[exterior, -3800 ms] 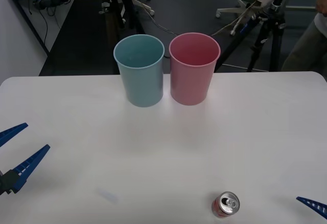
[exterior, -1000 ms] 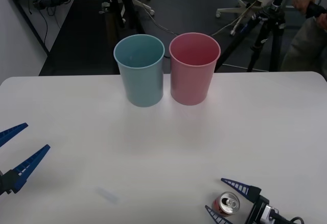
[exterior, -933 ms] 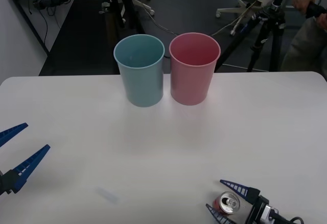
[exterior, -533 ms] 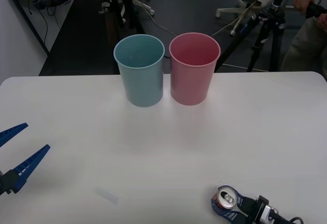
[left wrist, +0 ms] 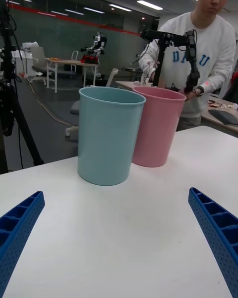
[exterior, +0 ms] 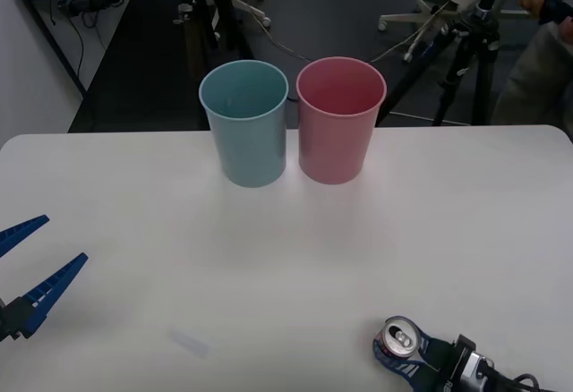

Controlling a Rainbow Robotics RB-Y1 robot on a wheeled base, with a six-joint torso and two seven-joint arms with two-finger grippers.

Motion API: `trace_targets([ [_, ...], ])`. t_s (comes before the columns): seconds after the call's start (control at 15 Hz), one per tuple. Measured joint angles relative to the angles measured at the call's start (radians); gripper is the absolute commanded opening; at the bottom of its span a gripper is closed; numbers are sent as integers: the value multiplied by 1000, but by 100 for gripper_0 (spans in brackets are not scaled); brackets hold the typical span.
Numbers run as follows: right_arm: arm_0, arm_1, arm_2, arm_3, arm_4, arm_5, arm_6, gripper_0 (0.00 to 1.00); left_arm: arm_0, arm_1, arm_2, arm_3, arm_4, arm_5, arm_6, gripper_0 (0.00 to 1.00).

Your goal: Grasp the object on the table and drop it into the matching bin: aluminum can to the light blue bin, PET bottle to the pink bin.

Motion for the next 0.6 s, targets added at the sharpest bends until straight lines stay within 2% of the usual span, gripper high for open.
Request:
trace_targets([
  [0.33, 81, -6, 44, -286, 28, 141, -201, 0, 0, 0, 0, 0, 0, 0, 0, 100],
  [0.6, 83, -12, 97, -470, 93, 292, -376, 0, 0, 0, 0, 0, 0, 0, 0, 100],
])
